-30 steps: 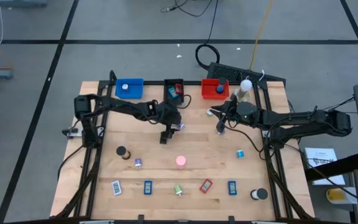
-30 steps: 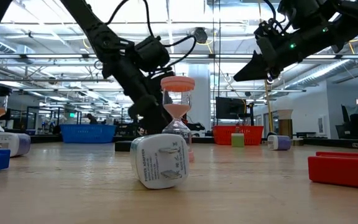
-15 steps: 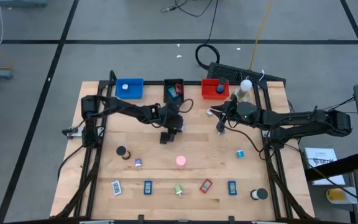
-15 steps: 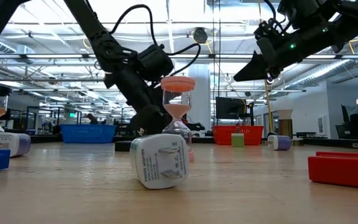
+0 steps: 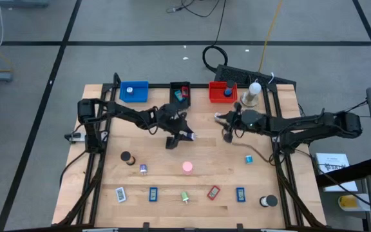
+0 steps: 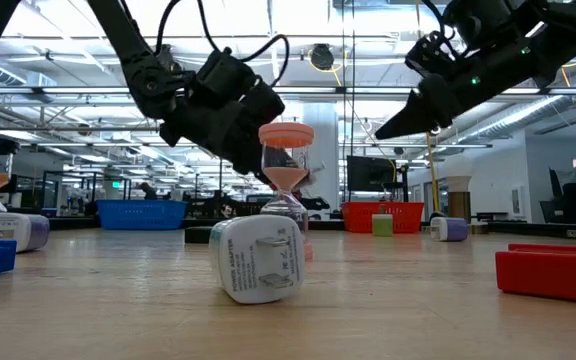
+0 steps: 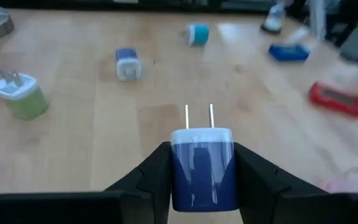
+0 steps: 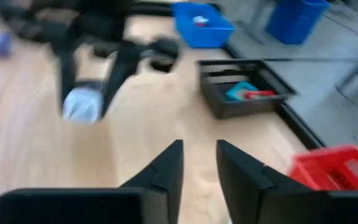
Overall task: Pick & Place Office items
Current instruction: Put the top left purple charger adapter into the blue bin
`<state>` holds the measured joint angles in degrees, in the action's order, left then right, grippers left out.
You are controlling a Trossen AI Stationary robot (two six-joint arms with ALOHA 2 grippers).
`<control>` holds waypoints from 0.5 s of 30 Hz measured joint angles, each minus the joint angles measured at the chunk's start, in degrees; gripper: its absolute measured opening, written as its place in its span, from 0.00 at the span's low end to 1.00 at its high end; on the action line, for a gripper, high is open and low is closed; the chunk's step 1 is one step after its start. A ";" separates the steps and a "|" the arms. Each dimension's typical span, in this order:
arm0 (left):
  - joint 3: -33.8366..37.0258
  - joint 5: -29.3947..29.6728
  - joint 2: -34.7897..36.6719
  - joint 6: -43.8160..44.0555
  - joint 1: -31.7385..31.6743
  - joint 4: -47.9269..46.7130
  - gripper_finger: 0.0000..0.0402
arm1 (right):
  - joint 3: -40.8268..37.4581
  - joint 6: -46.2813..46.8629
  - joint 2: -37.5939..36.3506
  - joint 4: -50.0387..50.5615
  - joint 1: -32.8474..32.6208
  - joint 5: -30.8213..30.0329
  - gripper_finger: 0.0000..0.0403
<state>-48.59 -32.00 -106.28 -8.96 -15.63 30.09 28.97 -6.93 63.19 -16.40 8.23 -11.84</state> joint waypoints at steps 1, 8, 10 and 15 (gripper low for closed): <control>0.04 -1.21 0.00 1.15 -0.24 0.39 0.33 | 0.00 -1.65 1.35 -0.90 -1.26 0.00 0.28; 0.12 -8.33 0.00 4.71 0.10 1.87 0.33 | 0.63 -15.48 11.33 -11.58 -9.00 -0.22 0.57; 0.12 -9.60 0.00 5.51 0.15 2.78 0.33 | 1.89 -18.45 13.34 -13.02 -10.54 -0.24 0.63; 0.12 -12.87 0.00 7.82 0.23 5.17 0.33 | 6.62 -24.79 18.39 -13.21 -13.41 -0.43 0.73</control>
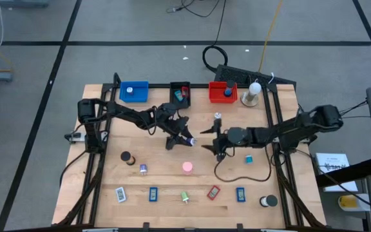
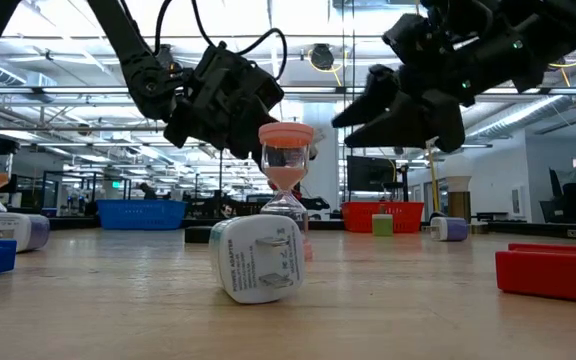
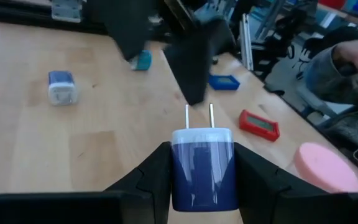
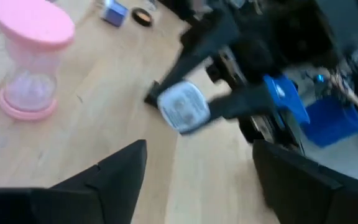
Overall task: Pick & Place Office items
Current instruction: Put the top left purple charger adapter into the blue bin
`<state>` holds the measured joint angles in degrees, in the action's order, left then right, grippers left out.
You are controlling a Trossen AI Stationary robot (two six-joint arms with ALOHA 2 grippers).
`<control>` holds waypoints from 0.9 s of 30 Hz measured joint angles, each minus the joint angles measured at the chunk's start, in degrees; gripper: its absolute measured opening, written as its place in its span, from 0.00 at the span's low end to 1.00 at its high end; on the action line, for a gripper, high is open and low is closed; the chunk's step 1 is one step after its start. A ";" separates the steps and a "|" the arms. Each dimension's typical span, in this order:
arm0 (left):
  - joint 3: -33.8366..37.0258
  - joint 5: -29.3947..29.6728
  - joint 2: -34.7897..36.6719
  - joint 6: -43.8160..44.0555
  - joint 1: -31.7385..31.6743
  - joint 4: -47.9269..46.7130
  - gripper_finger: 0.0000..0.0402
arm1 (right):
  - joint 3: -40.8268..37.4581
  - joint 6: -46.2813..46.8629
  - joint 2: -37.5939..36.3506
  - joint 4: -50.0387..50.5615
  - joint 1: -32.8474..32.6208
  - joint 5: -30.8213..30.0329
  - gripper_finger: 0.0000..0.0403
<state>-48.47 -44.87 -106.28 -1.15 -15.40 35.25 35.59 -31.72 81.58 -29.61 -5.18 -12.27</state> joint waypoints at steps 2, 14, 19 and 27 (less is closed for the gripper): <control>0.00 -0.22 0.00 0.35 0.00 0.32 0.33 | 2.27 -2.47 2.52 -0.14 -0.40 -1.33 0.73; 0.00 -0.88 0.00 1.66 0.63 1.20 0.33 | 11.09 -11.65 12.18 -0.09 -0.49 -0.86 0.61; -0.02 -0.76 0.00 1.61 0.65 1.55 0.33 | 10.99 -12.21 12.22 -0.34 -0.49 1.97 0.45; -0.02 -0.94 0.00 2.28 0.54 1.72 0.39 | 10.99 -12.66 12.22 -0.18 -0.47 2.03 0.32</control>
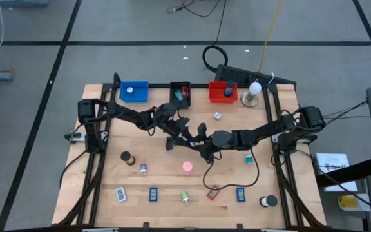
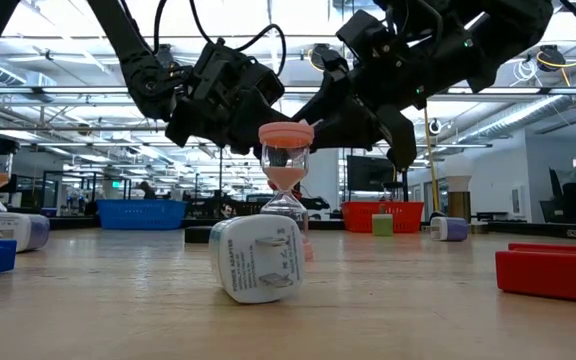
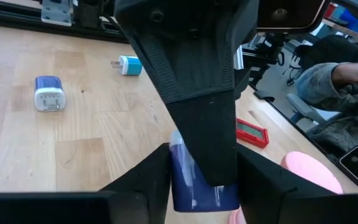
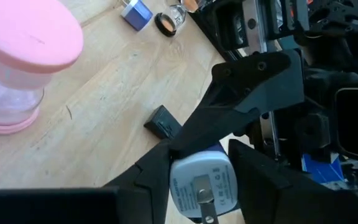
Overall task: Pick & Place Office items
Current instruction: Put the top left purple charger adapter into the blue bin
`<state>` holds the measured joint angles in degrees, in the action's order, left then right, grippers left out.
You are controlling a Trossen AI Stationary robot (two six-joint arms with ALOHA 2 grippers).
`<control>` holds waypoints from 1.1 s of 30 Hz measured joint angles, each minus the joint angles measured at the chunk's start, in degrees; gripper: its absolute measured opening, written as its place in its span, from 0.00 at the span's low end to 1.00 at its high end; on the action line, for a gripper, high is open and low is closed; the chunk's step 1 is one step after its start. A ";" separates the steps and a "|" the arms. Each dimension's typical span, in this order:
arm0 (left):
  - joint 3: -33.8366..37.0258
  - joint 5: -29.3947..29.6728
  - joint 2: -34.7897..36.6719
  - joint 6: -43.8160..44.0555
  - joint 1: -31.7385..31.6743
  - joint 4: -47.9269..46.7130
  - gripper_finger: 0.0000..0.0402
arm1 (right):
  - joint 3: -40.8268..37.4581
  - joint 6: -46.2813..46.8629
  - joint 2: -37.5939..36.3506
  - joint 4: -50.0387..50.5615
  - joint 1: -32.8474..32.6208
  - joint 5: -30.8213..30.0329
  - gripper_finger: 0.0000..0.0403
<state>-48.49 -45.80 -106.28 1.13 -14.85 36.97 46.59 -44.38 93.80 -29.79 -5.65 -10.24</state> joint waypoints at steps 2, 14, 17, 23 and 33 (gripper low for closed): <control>0.00 0.45 0.00 -0.16 -0.15 0.25 0.44 | -0.04 1.14 0.00 0.05 0.04 -0.20 0.32; 0.80 14.49 12.58 -11.33 -1.04 -22.72 0.63 | -0.04 4.42 -0.02 0.04 1.40 -2.22 0.32; 5.21 19.85 17.56 -12.49 0.27 -22.59 0.61 | -0.04 6.84 -0.43 1.19 2.28 -3.93 0.32; 20.56 30.71 25.51 -8.87 2.08 -5.20 0.46 | 7.93 21.29 -0.52 16.25 7.00 -4.72 0.32; 36.79 45.82 27.26 -6.57 3.80 20.34 0.18 | 40.29 44.32 14.94 59.71 15.57 -4.50 0.33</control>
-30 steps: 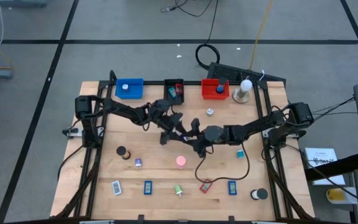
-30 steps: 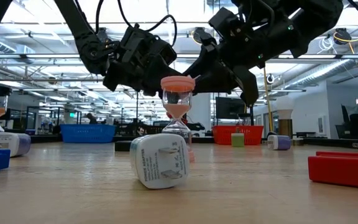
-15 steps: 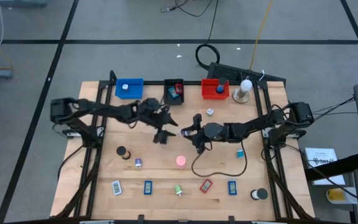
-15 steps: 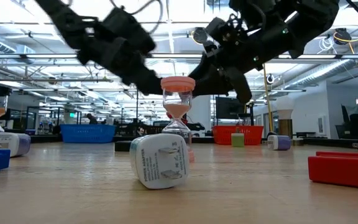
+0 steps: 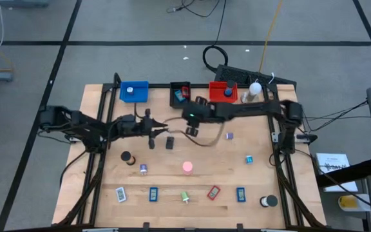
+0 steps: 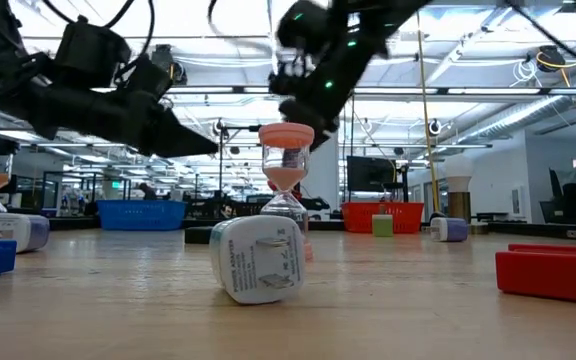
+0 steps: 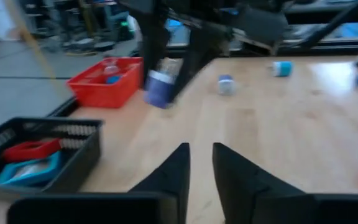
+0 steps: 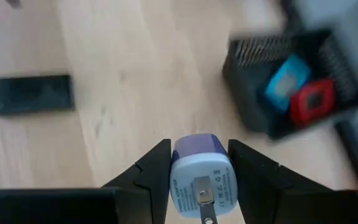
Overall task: Pick & Place Office items
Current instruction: Put the top left purple charger adapter into the blue bin
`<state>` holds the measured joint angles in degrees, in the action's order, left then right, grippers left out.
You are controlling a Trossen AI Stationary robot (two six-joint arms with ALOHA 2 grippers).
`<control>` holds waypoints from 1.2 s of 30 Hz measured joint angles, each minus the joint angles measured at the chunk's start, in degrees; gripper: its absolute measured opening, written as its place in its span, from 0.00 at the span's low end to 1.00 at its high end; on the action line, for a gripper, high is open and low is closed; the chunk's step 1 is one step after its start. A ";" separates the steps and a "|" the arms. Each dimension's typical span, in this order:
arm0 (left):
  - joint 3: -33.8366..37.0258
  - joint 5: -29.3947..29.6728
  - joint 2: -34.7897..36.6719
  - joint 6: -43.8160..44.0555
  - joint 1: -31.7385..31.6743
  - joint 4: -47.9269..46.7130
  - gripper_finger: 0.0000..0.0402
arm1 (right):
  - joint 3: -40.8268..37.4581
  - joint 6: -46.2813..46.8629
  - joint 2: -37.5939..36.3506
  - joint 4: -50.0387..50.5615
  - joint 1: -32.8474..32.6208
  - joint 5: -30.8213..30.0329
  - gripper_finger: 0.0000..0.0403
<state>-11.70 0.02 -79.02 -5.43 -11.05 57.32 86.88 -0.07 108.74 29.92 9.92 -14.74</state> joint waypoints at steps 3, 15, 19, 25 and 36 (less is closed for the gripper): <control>0.56 3.39 0.02 -0.02 0.04 0.16 0.12 | 9.92 2.19 7.57 9.21 0.93 1.53 0.33; 0.56 6.09 0.00 -0.82 0.15 -0.52 0.01 | 24.06 4.01 21.48 18.55 1.74 5.41 0.33; 0.56 6.09 0.00 -0.40 0.15 -0.50 0.05 | 23.94 3.93 22.22 18.64 1.74 6.00 0.33; 0.56 6.13 0.00 -0.27 0.15 -0.48 0.05 | 23.31 3.34 22.04 17.65 1.74 6.00 0.33; 0.56 6.11 -0.02 0.12 0.15 -0.48 0.04 | 23.24 2.42 22.03 16.91 1.59 5.98 0.38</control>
<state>-11.14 6.13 -79.05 -5.31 -10.90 56.84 110.13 2.35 130.77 46.83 11.51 -8.75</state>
